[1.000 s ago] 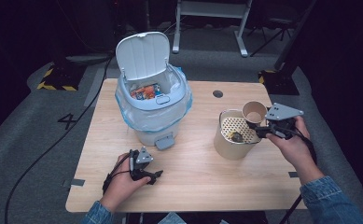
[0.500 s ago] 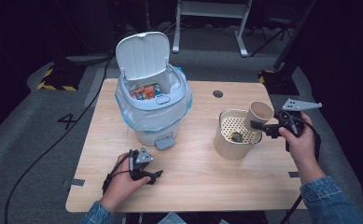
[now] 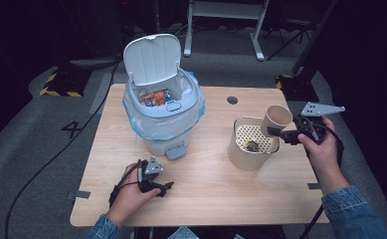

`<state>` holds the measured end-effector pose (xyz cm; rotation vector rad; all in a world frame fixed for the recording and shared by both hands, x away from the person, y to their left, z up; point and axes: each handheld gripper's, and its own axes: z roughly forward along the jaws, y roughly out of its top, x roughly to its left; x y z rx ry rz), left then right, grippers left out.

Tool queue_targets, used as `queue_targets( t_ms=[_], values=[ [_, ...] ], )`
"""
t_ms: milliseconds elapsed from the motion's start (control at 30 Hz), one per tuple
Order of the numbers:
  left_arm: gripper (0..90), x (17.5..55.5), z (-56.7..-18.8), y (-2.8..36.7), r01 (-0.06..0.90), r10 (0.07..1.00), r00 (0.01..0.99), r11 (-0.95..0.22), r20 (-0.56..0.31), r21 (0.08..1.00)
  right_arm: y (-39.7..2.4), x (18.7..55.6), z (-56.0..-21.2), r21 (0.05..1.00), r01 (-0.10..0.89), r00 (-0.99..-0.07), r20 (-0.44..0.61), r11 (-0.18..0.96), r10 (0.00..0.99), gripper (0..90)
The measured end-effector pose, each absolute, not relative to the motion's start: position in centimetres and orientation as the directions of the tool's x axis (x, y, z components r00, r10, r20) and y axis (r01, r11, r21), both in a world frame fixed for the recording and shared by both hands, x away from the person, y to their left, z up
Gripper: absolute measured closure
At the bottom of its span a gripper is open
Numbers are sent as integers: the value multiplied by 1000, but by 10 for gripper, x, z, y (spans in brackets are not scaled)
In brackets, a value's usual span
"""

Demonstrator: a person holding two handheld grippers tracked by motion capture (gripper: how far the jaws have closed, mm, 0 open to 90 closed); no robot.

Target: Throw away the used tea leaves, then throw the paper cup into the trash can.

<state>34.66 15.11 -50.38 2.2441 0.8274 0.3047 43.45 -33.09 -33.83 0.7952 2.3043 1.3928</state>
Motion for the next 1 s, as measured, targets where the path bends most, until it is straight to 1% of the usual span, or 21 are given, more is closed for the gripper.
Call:
queue_targets(
  t_ms=[367,467,500,533,600,733,867,1000],
  values=[
    [201,346,-504,151,472,642,766,-540,-21,697,-318,434,-318,887,253,-788,-43,387,614,298],
    [221,346,-504,152,472,644,765,-533,-25,702,-314,434,-315,885,246,-790,-54,396,610,298],
    [251,345,-504,153,471,642,766,-535,-25,701,-310,434,-312,884,238,-794,-60,402,604,298],
    [260,345,-503,153,470,641,767,-535,-25,703,-308,435,-310,883,238,-797,-61,406,601,298],
    [266,344,-503,155,468,638,770,-532,-29,706,-306,435,-308,881,233,-800,-67,412,596,298],
    [268,340,-501,159,495,648,760,-524,-53,694,-295,440,-297,882,222,-809,-71,415,584,298],
    [267,335,-501,164,508,662,747,-511,-61,693,-278,449,-282,881,197,-821,-92,431,563,298],
    [268,331,-499,171,513,678,732,-491,-61,704,-268,456,-273,885,192,-827,-88,425,556,298]
  ],
)
